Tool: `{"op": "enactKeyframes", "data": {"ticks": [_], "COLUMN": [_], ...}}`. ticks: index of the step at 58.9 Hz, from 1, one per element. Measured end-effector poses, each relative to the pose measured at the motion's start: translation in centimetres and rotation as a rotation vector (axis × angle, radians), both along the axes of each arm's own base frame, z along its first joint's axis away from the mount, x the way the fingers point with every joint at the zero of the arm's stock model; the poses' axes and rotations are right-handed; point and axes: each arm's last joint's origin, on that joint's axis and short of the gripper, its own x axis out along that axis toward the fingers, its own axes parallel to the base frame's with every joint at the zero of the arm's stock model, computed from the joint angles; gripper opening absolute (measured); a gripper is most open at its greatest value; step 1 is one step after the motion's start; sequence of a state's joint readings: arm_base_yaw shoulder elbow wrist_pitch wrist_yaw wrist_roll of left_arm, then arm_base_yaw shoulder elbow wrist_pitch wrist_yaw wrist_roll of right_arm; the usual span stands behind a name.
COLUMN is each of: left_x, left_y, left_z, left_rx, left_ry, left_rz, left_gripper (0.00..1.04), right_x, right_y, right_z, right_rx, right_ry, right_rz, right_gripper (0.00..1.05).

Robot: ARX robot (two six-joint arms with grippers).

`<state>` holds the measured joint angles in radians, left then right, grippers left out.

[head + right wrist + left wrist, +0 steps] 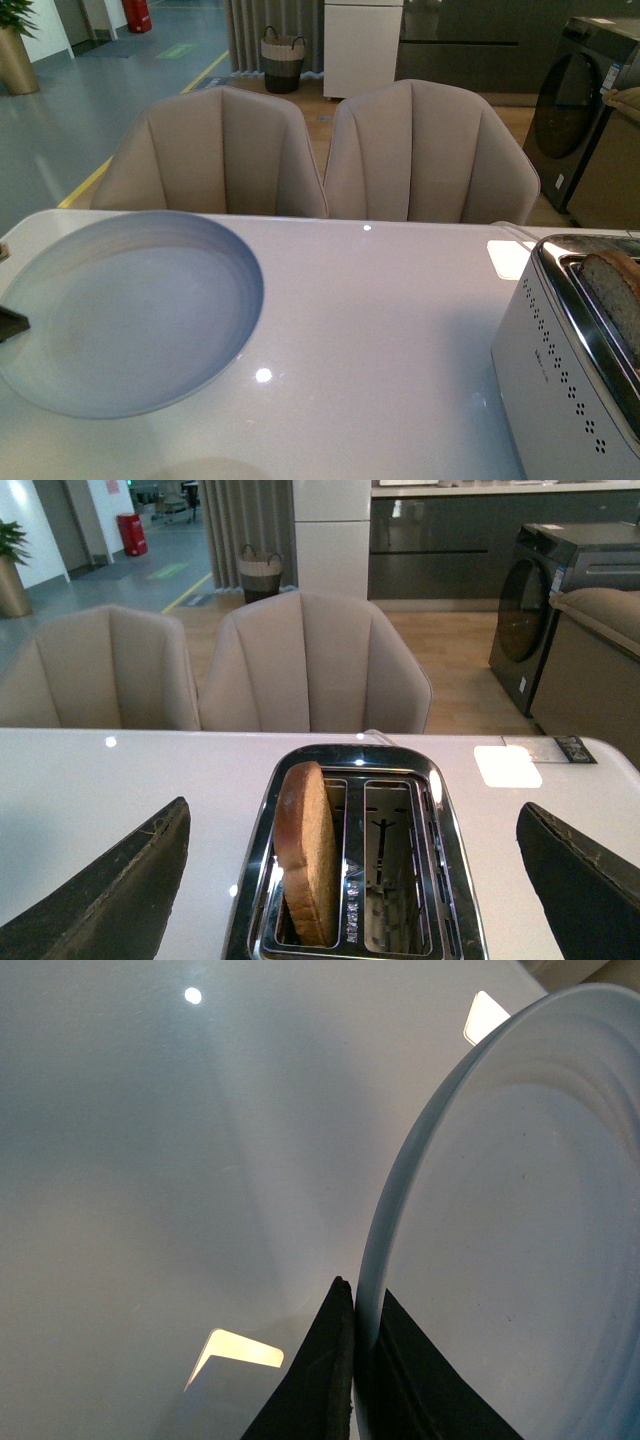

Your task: Left arm holds plate, right arm toasts bread

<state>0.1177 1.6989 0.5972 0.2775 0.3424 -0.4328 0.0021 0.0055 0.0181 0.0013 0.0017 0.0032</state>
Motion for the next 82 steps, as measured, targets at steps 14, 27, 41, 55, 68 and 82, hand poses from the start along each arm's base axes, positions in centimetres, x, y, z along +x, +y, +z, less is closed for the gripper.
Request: {"op": "enactKeyframes", "data": {"ticks": [14,27,41,55,68,82], "left_x": [-0.1,0.7,0.4,-0.2,-0.7,-0.9], "left_y": [2.7,3.5,2.9,2.2,2.0,1.7], "left_z": [-5.8,-10.4,-12.7,-14.4,-15.2,-14.7], "left_rx": [0.005,0.034,0.034,0.018,-0.004,-0.033], "left_ry": [0.068,0.103,0.108,0.122,0.133,0.126], "left_rz": [0.001,-0.018,-0.046,-0.054,-0.044,-0.042], "left_gripper": [0.03,0.03,0.03,0.03,0.03,0.40], "right_x": [0.0,0.0,0.0,0.0,0.0,0.0], "right_y": [0.0,0.0,0.0,0.0,0.0,0.0], "right_z": [0.0,0.0,0.0,0.0,0.0,0.0], "right_rx": [0.000,0.000,0.000,0.000,0.000,0.000], "right_ry": [0.000,0.000,0.000,0.000,0.000,0.000], "right_rz": [0.000,0.000,0.000,0.000,0.000,0.000], "right_gripper": [0.96,0.96,0.96,0.96,0.96,0.96]}}
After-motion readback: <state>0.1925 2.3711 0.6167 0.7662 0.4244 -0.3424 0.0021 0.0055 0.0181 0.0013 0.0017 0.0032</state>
